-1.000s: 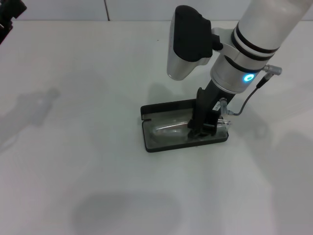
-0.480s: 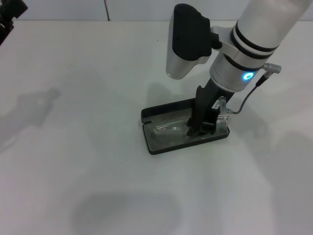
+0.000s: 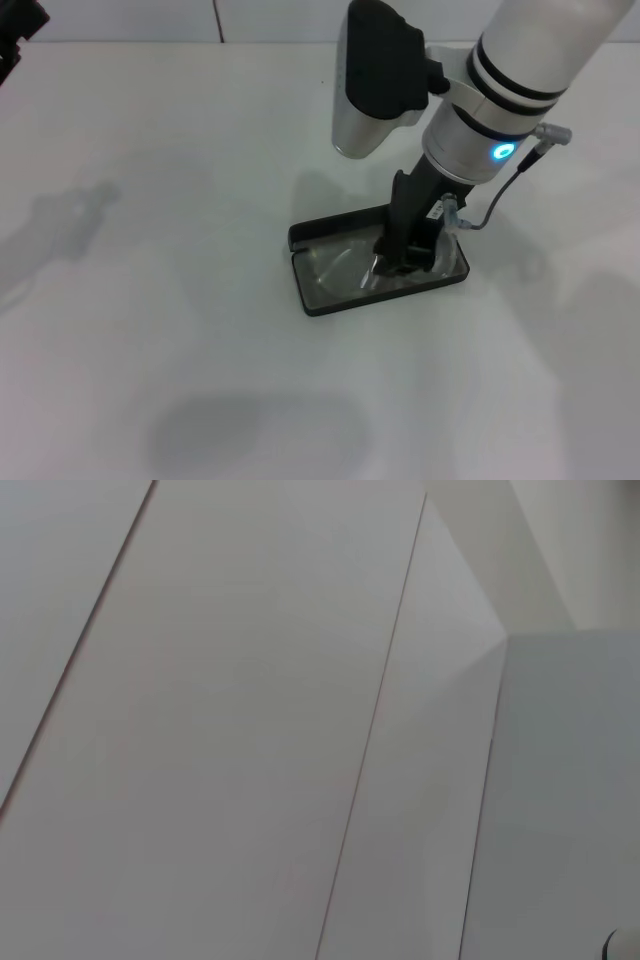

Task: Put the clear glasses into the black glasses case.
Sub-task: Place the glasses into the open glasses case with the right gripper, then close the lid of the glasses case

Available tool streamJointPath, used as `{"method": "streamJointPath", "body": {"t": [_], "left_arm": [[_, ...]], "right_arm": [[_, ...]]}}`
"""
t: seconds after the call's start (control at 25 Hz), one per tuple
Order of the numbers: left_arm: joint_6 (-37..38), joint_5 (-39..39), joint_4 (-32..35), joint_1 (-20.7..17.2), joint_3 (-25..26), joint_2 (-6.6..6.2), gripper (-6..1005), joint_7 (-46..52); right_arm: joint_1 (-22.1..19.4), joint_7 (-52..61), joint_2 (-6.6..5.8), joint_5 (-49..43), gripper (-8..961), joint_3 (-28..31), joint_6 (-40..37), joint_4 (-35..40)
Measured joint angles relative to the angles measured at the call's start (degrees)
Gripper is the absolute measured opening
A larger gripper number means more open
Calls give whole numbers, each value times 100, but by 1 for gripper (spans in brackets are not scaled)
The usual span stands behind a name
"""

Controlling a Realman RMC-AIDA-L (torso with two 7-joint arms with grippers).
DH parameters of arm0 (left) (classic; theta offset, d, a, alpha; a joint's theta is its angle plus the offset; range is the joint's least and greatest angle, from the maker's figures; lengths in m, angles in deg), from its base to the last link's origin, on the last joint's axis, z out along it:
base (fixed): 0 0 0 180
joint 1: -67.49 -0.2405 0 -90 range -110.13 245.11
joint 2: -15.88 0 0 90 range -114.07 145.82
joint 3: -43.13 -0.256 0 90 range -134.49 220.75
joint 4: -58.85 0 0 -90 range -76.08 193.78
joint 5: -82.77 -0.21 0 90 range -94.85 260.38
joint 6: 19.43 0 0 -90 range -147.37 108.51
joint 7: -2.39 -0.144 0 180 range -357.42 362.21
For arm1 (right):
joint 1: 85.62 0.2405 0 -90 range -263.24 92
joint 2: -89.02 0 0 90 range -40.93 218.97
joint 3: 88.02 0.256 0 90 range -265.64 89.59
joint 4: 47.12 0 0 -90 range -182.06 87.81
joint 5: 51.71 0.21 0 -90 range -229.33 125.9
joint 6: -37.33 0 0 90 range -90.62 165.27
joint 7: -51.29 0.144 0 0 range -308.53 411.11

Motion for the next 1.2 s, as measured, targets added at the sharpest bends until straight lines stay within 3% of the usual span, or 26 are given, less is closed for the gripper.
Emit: {"method": "streamJointPath", "body": {"t": [0.6, 1.0, 1.2], "left_arm": [[100, 6, 60, -19, -9, -18, 92, 83], [116, 5, 71, 16, -51, -26, 93, 198], [236, -64, 77, 48, -66, -11, 93, 239]], "right_arm": [[-1177, 278, 0, -192, 194, 8, -223, 1898], [-3282, -232, -30, 98, 192, 137, 466, 4217], [-4319, -955, -48, 1113, 191, 690, 631, 4904]]}}
